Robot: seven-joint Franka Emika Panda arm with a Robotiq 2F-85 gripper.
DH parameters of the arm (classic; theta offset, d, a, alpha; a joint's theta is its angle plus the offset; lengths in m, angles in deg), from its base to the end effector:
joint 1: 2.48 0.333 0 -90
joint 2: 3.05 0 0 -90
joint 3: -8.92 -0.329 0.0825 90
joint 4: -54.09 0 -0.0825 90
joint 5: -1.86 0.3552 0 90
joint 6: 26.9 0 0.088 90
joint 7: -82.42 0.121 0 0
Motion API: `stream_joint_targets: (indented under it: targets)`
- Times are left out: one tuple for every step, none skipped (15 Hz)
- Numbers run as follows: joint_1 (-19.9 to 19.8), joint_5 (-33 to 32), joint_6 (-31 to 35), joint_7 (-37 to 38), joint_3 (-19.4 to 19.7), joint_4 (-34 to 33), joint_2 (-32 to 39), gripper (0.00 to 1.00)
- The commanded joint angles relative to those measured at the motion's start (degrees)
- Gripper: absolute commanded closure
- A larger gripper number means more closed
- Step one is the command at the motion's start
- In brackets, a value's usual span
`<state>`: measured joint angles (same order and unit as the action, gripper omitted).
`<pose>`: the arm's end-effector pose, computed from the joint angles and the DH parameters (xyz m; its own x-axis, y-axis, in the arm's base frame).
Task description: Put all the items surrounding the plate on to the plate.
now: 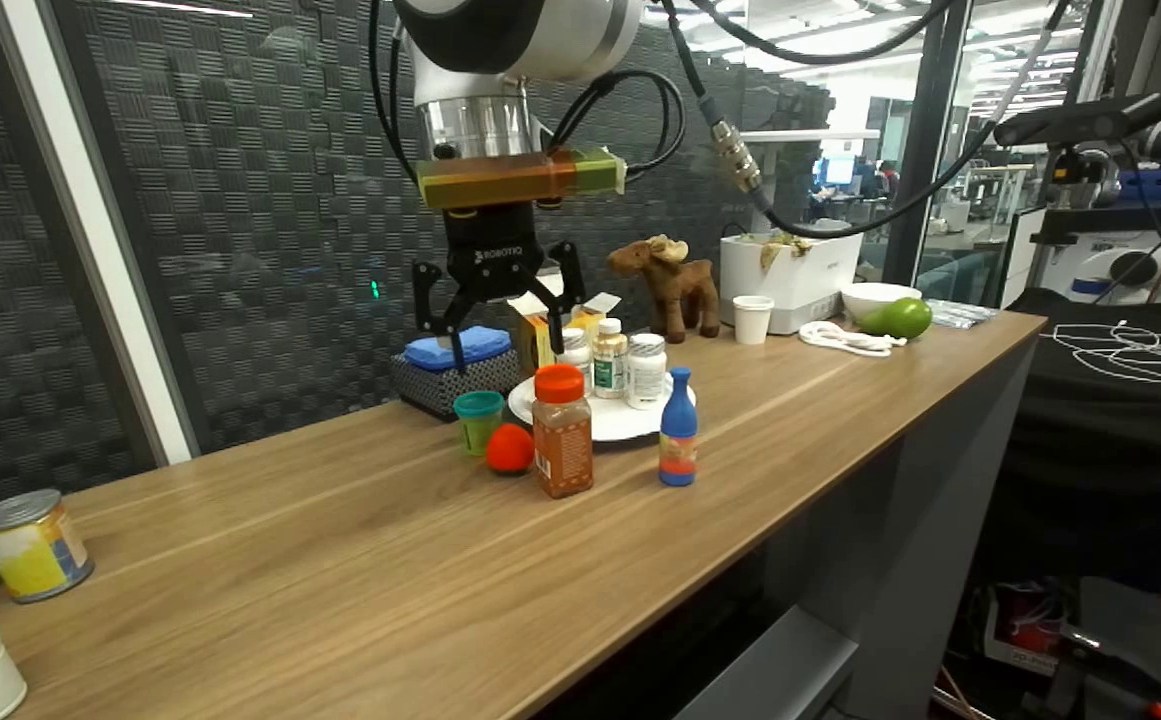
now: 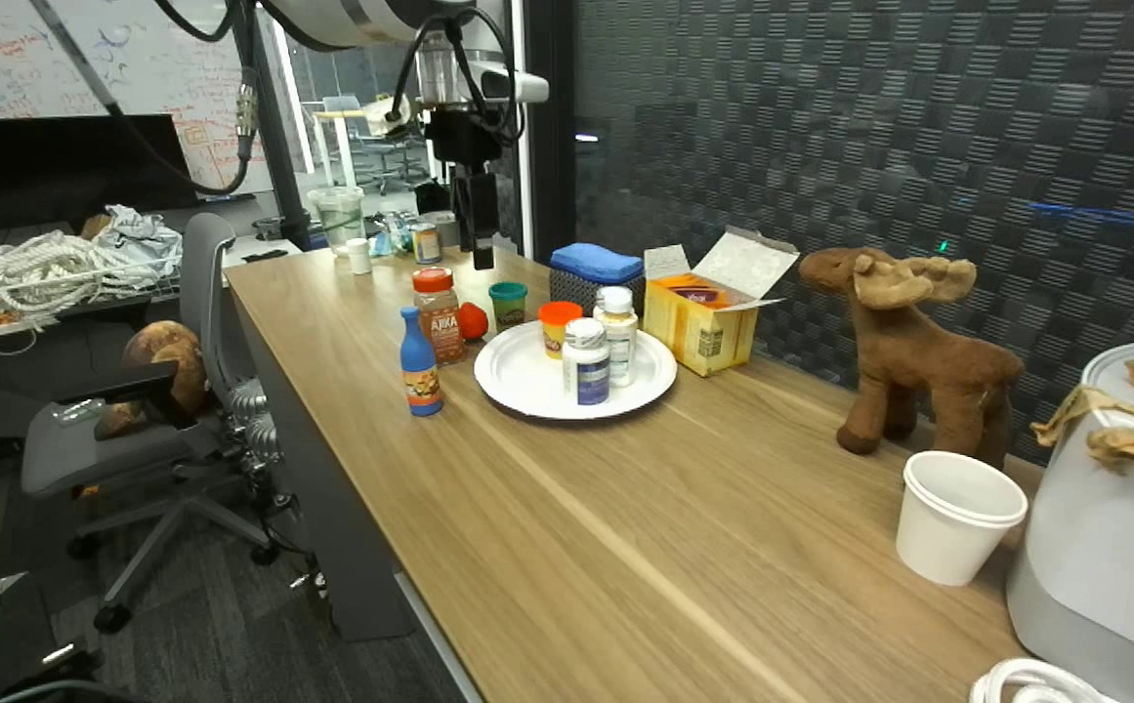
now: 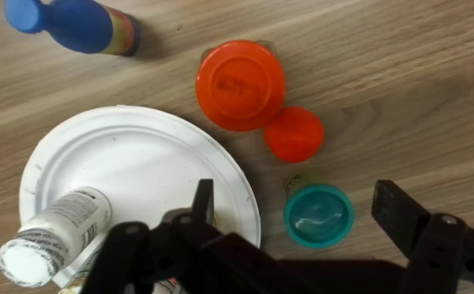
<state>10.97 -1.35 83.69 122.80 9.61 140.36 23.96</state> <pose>0.6484 0.1434 0.3992 0.8961 -0.4439 0.0007 -0.4427 -0.8936 0.0741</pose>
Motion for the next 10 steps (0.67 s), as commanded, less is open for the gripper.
stream_joint_targets:
  targets:
    - [0.13, -2.69, 0.03, 2.03, 0.34, 8.94, -8.10, 0.00]
    - [-0.31, -2.38, -0.05, 1.92, 0.12, 10.64, -9.50, 0.00]
    - [-0.81, -2.19, 0.34, 2.04, 0.16, 12.73, -11.20, 0.00]
    - [-1.35, -1.92, 0.70, 2.02, 0.08, 14.65, -12.79, 0.00]
    - [-2.03, -1.53, 1.28, 1.83, -0.02, 16.57, -14.47, 0.00]
    - [-2.83, -0.81, 1.87, 1.28, -0.26, 18.18, -15.97, 0.00]
    - [-3.53, -0.31, 2.62, 0.47, -0.53, 19.51, -17.24, 0.00]
    - [-4.14, 0.24, 3.52, -0.75, -0.85, 20.61, -18.19, 0.00]
    - [-4.44, 0.48, 5.33, -1.43, -1.12, 21.34, -18.70, 0.00]
    - [-4.71, 0.47, 7.37, -2.32, -1.35, 21.75, -18.72, 0.00]
